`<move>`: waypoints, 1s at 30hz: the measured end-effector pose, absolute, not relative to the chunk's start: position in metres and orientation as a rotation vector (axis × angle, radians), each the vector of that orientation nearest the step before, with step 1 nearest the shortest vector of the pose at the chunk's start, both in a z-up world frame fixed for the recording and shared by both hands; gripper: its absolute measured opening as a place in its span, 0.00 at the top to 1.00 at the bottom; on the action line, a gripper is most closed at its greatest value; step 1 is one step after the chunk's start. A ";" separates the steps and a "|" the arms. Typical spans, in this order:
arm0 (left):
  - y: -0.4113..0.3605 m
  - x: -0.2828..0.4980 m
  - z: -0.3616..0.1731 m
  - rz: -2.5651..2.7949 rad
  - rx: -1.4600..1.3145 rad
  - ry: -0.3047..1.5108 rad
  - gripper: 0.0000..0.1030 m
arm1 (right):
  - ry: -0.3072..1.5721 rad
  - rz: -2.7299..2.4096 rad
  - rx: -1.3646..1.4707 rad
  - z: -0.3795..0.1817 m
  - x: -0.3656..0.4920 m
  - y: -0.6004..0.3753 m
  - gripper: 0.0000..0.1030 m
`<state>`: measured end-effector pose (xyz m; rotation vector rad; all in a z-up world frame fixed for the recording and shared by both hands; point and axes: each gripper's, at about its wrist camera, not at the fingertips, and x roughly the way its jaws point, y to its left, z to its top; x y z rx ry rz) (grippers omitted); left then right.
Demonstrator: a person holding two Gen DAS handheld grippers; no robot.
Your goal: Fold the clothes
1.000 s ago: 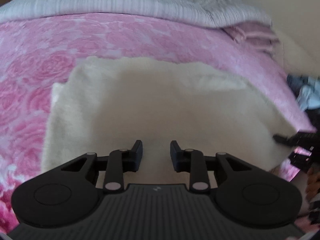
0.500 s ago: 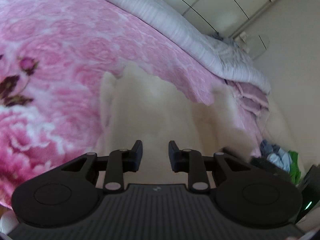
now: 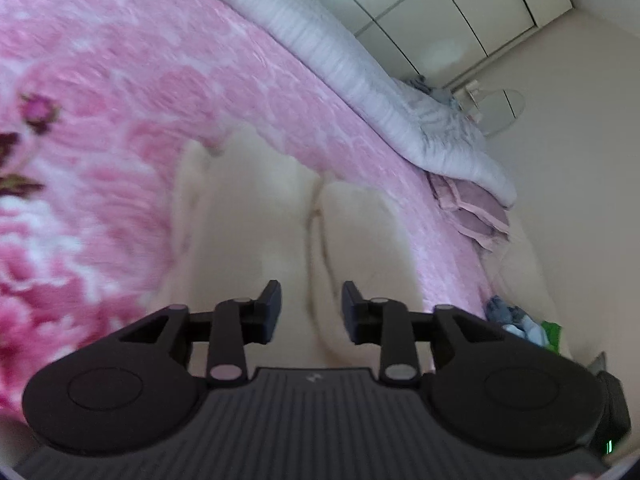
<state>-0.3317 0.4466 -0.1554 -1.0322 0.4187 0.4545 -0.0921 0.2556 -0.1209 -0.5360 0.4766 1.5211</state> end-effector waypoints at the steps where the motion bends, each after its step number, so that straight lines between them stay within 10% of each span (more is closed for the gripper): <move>1: 0.453 -0.322 -0.159 0.426 -1.057 0.428 0.68 | 0.561 1.470 -0.477 -0.119 -0.070 0.256 0.47; 12: 0.527 -0.220 -0.215 0.306 -1.316 0.555 0.61 | 1.279 1.105 -0.212 -0.166 0.103 0.359 0.56; 24: 0.542 -0.191 -0.235 0.272 -1.313 0.564 0.63 | 1.445 1.213 0.104 -0.170 0.117 0.372 0.51; 30: 0.542 -0.200 -0.230 0.241 -1.304 0.505 0.83 | 1.471 1.250 0.180 -0.170 0.110 0.378 0.53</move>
